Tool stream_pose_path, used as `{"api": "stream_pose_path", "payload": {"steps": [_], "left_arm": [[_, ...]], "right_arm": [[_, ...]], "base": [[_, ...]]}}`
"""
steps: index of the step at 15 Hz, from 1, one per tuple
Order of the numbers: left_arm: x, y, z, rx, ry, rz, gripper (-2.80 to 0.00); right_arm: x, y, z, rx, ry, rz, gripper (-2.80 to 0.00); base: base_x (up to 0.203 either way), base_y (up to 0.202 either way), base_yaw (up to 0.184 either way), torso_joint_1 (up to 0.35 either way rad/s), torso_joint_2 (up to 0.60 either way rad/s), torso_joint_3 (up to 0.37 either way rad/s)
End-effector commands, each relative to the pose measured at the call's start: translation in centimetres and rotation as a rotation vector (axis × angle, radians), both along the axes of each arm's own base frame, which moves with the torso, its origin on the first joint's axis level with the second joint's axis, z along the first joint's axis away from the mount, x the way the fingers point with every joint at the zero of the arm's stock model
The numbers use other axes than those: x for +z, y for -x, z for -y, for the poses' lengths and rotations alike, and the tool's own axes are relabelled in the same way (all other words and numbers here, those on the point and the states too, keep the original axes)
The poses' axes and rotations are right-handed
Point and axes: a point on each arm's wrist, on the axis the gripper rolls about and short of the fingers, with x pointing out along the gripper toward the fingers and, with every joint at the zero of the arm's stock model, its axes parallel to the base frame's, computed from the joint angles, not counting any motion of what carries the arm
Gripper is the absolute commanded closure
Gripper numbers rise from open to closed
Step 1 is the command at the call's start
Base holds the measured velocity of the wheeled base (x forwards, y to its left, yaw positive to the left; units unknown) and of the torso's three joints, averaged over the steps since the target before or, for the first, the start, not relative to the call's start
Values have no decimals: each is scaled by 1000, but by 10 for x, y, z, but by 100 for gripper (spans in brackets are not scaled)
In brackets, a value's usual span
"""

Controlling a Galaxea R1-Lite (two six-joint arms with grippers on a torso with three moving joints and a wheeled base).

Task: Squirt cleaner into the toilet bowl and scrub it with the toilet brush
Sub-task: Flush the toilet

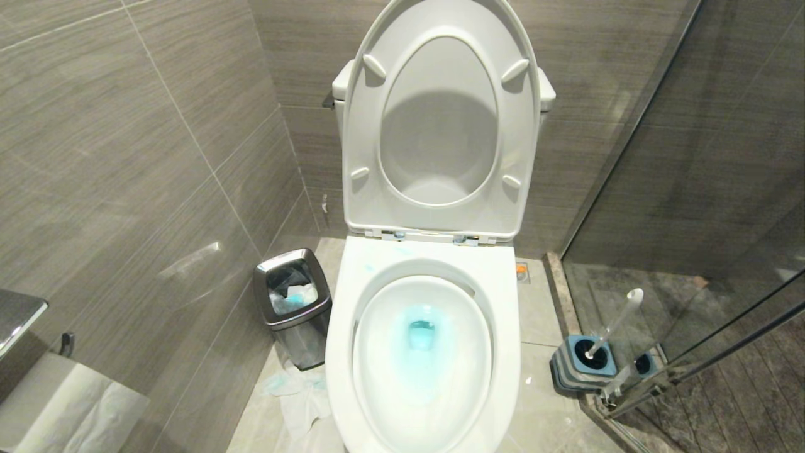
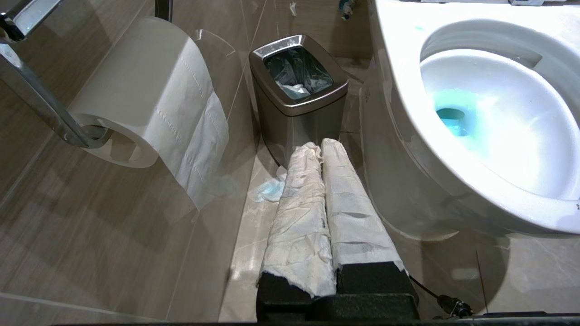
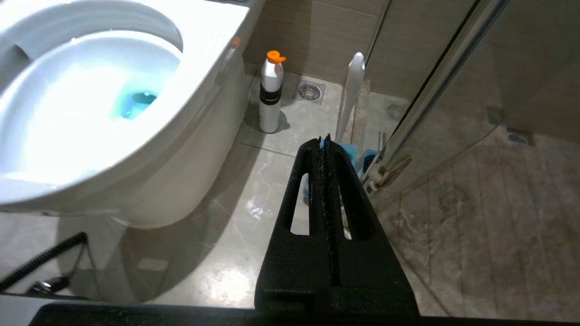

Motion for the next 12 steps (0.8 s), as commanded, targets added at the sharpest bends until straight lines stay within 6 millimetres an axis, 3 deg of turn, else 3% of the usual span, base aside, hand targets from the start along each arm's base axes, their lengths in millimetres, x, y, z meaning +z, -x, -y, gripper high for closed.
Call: {"api": "stream_pose_path", "payload": {"steps": [1,12], "left_arm": [[0,0,0,0,0,-2,0],[0,0,0,0,0,-2,0]], "right_arm": [[0,0,0,-7,-61,-3,0],[0,0,0,-20,-97,2,0]], "base": [[0,0,0,0,0,0],[0,0,0,0,0,0]]}}
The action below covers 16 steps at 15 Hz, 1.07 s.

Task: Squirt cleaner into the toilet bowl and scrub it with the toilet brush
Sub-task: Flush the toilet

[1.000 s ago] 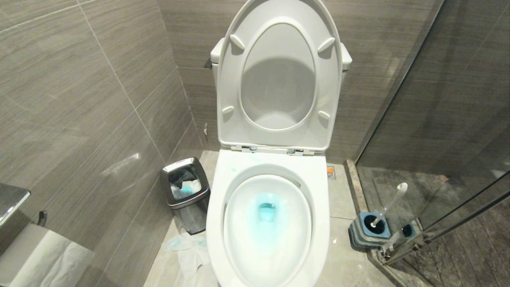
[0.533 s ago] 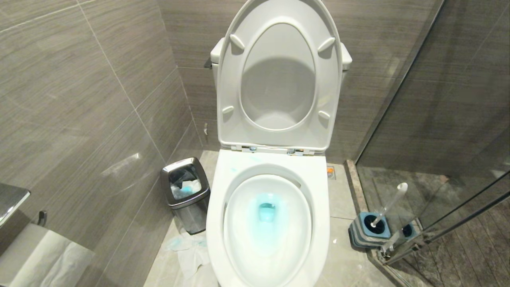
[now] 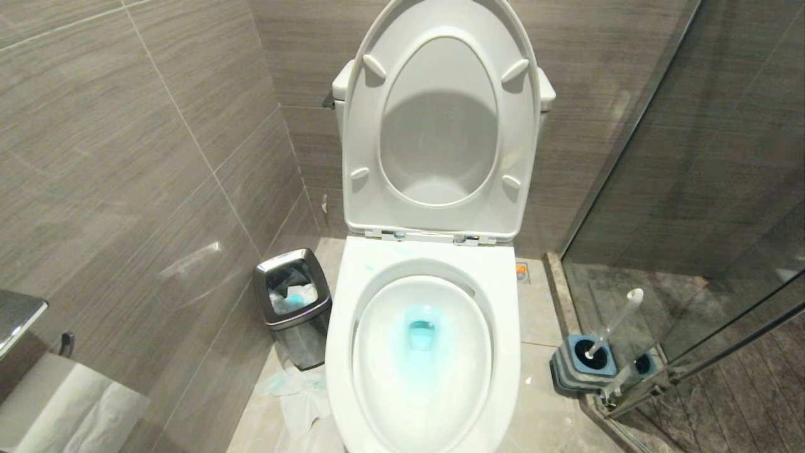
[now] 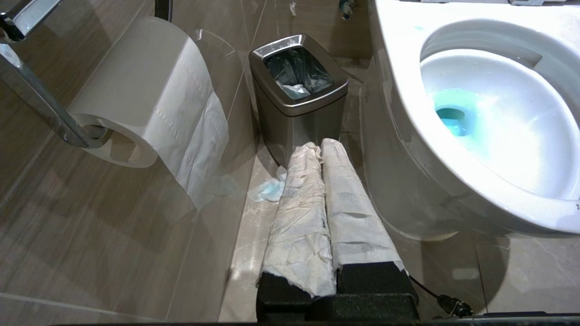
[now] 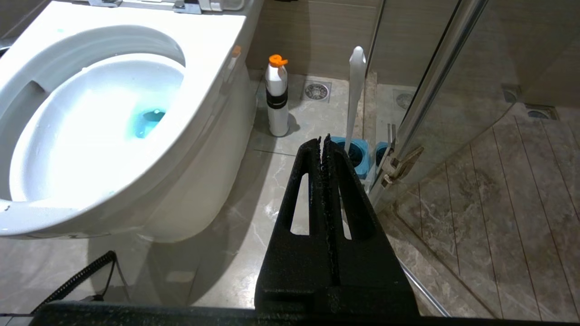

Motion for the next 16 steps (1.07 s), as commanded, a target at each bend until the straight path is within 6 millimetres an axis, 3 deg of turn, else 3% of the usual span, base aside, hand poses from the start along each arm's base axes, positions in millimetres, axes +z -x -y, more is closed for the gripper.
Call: {"api": "stream_pose_path", "payload": {"steps": [1,11,13,16], "left_arm": [[0,0,0,1,0,-1,0],[4,1,0,-7,-35,11,0],[24,7,1,-37,-65,71,0],[70,17,2,-93,-78,147,0]], "right_arm": [[0,0,0,1,0,-1,0],[0,0,0,0,0,-2,0],[0,0,0,1,0,-1,0],[0,0,0,1,0,-1,0]], "base": [[0,0,0,0,0,0],[0,0,0,0,0,0],[0,0,0,0,0,0],[0,0,0,0,0,0]]}}
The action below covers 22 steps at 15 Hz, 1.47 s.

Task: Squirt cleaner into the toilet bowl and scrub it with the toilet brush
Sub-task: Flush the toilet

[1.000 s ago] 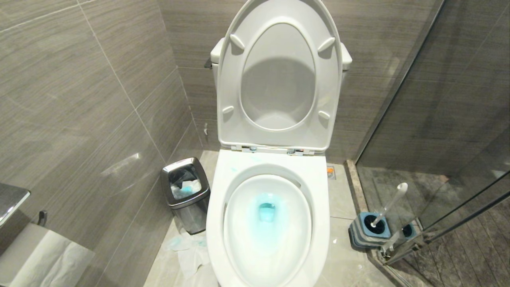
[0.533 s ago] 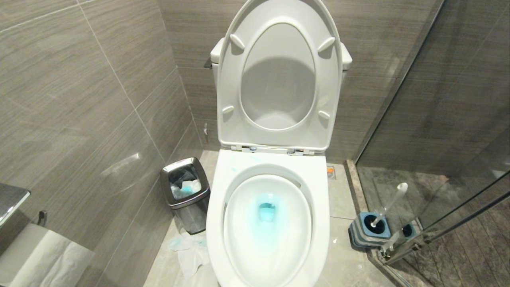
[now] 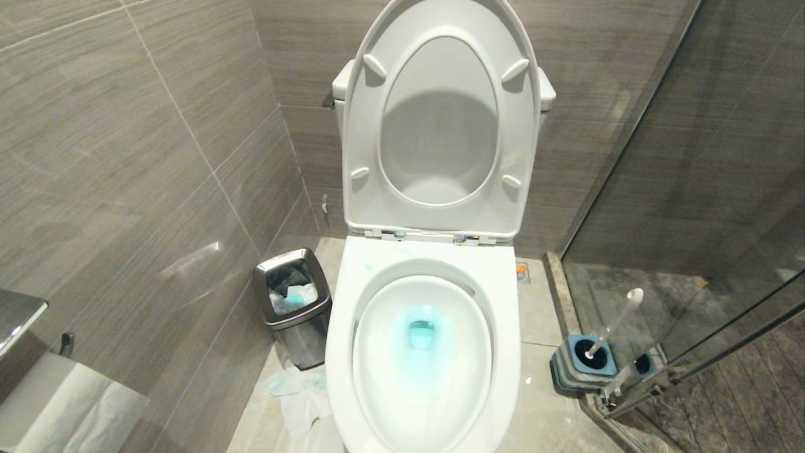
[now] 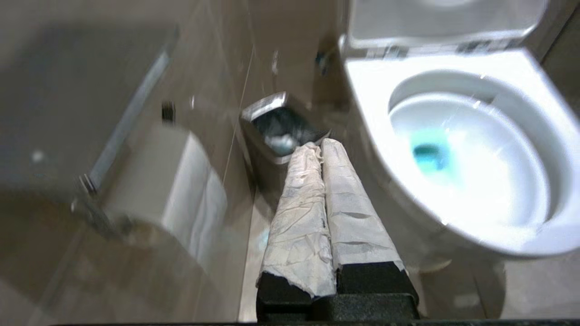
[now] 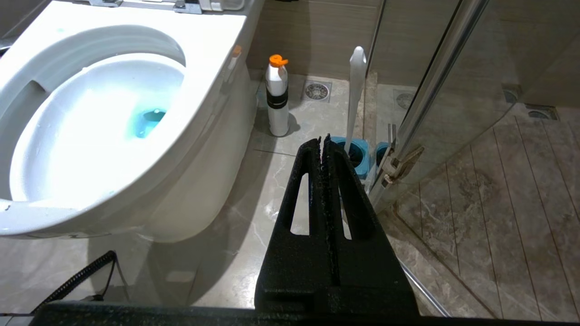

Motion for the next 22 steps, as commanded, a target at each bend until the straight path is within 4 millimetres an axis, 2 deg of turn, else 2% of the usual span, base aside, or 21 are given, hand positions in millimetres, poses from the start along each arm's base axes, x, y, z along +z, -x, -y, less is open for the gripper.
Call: {"api": "stream_pose_path", "payload": {"steps": [1,5,8,10,13,15,18,22], "left_arm": [[44,4,1,-42,-7,40,0],[128,-12,3,-144,-23,64,0],[183,-46,4,-194,-30,59,0],[211,-79,5,-207,-31,51,0],[243,-134,5,-213,-28,64,0],[262,-163,5,-212,-18,99,0],[275,-210,4,-210,-3,95,0],[302,-276,4,-167,74,178,0]], "right_arm": [[0,0,0,-1,0,-2,0],[0,0,0,0,0,-2,0],[0,0,0,-1,0,-2,0],[0,0,0,-1,0,-3,0],[0,0,0,0,0,-2,0],[0,0,0,-1,0,-2,0],[0,0,0,0,0,-3,0],[0,0,0,0,0,-3,0]], "base": [[0,0,0,0,0,0],[0,0,0,0,0,0],[0,0,0,0,0,0],[0,0,0,0,0,0],[0,0,0,0,0,0],[0,0,0,0,0,0],[0,0,0,0,0,0],[0,0,0,0,0,0]]}}
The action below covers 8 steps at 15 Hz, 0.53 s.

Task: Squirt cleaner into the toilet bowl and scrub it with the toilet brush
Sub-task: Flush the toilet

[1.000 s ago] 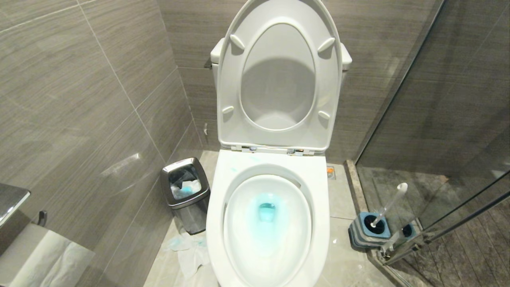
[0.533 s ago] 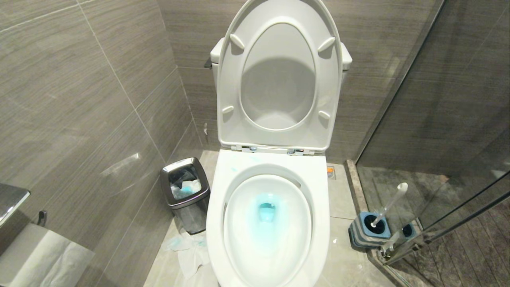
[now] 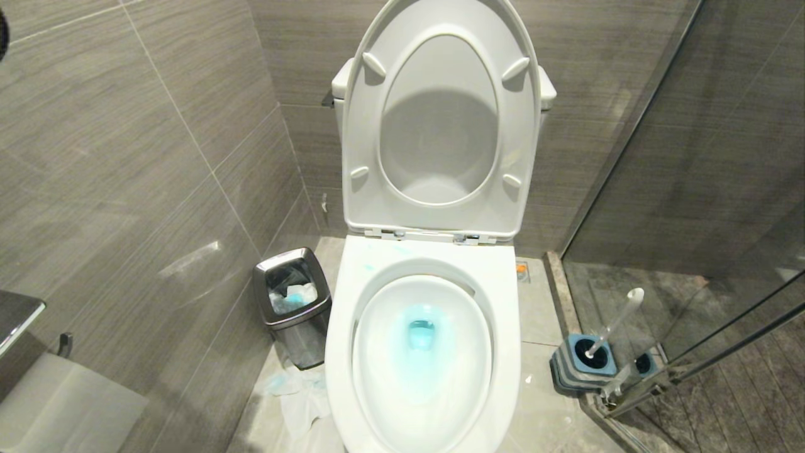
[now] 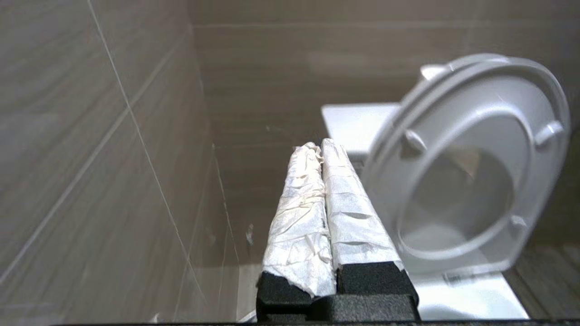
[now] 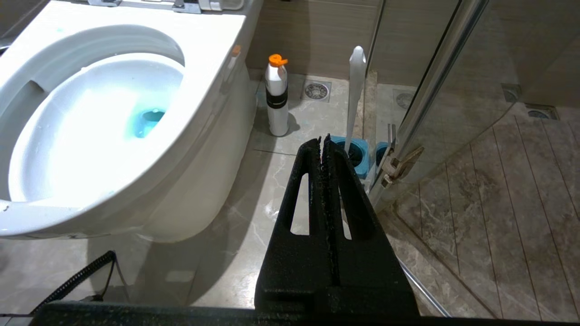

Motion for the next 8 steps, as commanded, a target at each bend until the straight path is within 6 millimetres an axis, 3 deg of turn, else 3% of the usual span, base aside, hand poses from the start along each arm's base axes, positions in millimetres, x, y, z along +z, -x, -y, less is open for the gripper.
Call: {"api": "stream_pose_path", "payload": {"steps": [1,6,8], "left_arm": [[-2,-63,1,0,49,-33,0],[29,-84,21,-131,178,62,0],[32,-91,30,-175,201,64,0]], "right_arm": [[0,0,0,0,0,-2,0],[0,0,0,-1,0,-2,0],[0,0,0,-1,0,-2,0]], "base": [[0,0,0,0,0,0],[0,0,0,0,0,0],[0,0,0,0,0,0]]}}
